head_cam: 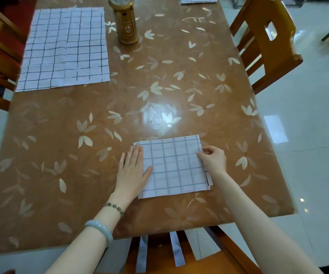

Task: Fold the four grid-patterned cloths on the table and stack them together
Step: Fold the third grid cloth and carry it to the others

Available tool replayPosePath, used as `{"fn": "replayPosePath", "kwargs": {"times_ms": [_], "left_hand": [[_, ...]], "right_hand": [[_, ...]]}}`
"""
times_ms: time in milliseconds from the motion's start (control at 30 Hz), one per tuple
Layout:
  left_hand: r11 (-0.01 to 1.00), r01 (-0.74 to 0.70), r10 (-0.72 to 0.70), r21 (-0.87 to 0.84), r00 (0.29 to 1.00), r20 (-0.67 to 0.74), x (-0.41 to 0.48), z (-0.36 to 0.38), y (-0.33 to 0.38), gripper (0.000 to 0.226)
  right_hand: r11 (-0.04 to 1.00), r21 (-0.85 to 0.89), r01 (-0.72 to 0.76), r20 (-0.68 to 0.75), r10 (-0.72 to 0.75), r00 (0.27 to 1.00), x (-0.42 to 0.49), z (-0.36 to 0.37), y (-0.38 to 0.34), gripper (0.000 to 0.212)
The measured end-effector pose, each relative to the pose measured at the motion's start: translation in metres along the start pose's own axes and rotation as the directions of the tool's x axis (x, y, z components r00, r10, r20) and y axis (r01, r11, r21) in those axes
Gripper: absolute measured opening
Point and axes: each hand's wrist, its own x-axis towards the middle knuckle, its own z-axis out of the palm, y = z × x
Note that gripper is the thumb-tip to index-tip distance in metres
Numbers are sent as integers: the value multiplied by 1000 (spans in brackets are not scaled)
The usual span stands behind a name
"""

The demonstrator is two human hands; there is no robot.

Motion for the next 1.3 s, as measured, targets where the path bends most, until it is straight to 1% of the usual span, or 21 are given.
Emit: {"fn": "replayPosePath", "kwargs": {"times_ms": [167,367,500,533,567,600,633,667,700,733,800,867,933,1000,1067,1133,1200,1300], "left_hand": [[997,-8,7,75,1000,13,5,15,-5,87],[992,-9,5,126,999,35,6,22,-10,83],[992,-5,-1,126,999,42,6,23,-10,82],[993,-3,-2,122,999,42,7,23,-10,82],[993,-2,-3,120,999,42,7,23,-9,82],[992,-3,-2,126,999,39,7,23,-9,84],[990,-10,6,137,1000,29,8,24,-9,86],[989,-19,15,147,1000,26,8,26,-9,88],[988,-27,22,150,999,30,8,28,-10,89],[988,-27,22,150,999,35,8,29,-11,89],[986,-20,17,164,1000,18,8,30,-11,87],[985,0,1,171,1000,-3,7,31,-10,84],[988,3,-2,156,1000,-6,8,30,-9,82],[989,-4,3,147,1000,5,8,30,-10,82],[988,-16,15,155,1000,12,8,30,-11,83],[986,-29,25,167,999,23,8,30,-12,84],[984,-41,39,174,999,11,8,29,-12,85],[980,-62,67,192,997,-23,10,21,-7,87]], "right_hand": [[999,-14,-48,17,48,999,4,0,-4,13],[998,-64,-2,16,3,1000,1,0,-3,15],[997,-79,9,1,-9,1000,3,0,-1,17],[995,-101,18,0,-18,1000,3,0,-1,19],[980,-191,57,-24,-63,998,4,1,0,23],[926,-350,138,-69,-172,983,4,3,1,28],[826,-512,236,-102,-331,938,4,8,3,32],[724,-602,338,-105,-492,864,3,17,2,33],[646,-623,441,-73,-610,789,0,29,-2,32],[582,-607,541,2,-680,733,-4,44,-8,32],[484,-520,704,232,-713,662,-15,77,-16,36],[392,-510,766,421,-663,619,-20,104,-18,45],[316,-557,768,520,-589,619,-15,114,-13,53],[259,-594,762,542,-570,617,-3,108,-2,55],[265,-625,734,509,-575,641,11,89,10,55],[287,-671,684,455,-568,685,23,63,22,58],[288,-714,639,425,-546,722,32,39,32,60],[286,-734,617,397,-557,730,34,29,36,62]]}}
